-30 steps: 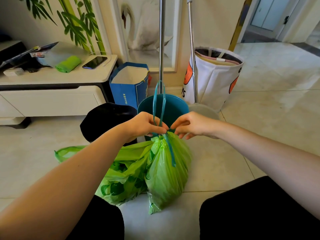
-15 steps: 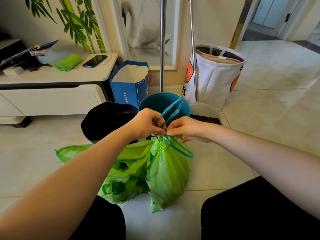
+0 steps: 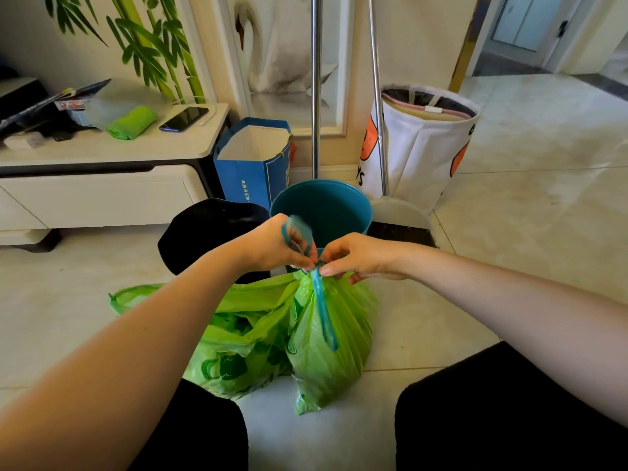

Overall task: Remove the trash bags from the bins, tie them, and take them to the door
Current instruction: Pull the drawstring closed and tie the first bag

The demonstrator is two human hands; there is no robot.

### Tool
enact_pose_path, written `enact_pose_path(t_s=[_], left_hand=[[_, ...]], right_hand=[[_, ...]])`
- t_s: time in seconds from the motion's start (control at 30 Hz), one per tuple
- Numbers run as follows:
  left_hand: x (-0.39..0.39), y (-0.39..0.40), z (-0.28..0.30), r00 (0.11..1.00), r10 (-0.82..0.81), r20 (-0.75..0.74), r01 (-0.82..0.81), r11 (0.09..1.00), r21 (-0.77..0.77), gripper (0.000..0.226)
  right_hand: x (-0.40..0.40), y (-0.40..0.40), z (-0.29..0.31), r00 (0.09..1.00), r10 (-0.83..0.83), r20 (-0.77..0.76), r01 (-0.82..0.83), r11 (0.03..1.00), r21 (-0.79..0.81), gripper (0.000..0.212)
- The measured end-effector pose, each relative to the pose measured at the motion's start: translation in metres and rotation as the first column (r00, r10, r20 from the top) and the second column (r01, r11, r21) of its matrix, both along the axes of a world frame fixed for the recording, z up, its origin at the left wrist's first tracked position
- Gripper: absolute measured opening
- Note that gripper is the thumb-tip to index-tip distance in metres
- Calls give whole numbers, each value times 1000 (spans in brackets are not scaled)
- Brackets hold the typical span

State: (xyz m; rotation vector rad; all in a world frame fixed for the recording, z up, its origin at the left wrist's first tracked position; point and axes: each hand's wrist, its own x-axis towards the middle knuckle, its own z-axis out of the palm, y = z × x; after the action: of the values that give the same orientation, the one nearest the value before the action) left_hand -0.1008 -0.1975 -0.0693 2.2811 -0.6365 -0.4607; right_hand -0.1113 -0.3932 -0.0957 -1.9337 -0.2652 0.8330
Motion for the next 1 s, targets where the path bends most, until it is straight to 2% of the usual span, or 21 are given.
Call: enact_pose_path(t_s=[0.1, 0.23, 0.37, 0.6, 0.67, 0.77, 0.9, 1.0], left_hand=[[-2, -2, 0, 1000, -8, 18, 7, 997, 73, 8], [-2, -7, -6, 967, -61, 247, 16, 984, 177, 12], [-6, -15, -8, 908, -52, 415, -24, 984, 174, 14], [-9, -18, -15, 780, -170, 603, 103, 984, 145, 15], [-10, -18, -16, 766, -170, 620, 112, 985, 132, 16], [-9, -16, -15, 774, -144, 617, 102, 989, 104, 15], [-6, -14, -13, 829, -65, 556, 23, 996, 83, 16], [-6, -13, -13, 892, 9, 451, -41, 997, 63, 20]], right_hand=[[2, -2, 3, 998, -3, -68, 4, 1000, 8, 4], [2, -1, 3, 994, -68, -91, 72, 997, 39, 7], [0, -4, 3, 993, -96, -68, 98, 995, 34, 16], [1, -6, -1, 986, -155, 58, 155, 988, 0, 25], [0, -7, -1, 988, -126, 87, 126, 992, -2, 29], [-1, -6, -1, 987, -104, 120, 105, 994, -6, 12], [2, -7, 1, 982, -123, 141, 126, 992, -9, 9], [6, -6, 2, 973, -213, 91, 210, 977, 42, 10]])
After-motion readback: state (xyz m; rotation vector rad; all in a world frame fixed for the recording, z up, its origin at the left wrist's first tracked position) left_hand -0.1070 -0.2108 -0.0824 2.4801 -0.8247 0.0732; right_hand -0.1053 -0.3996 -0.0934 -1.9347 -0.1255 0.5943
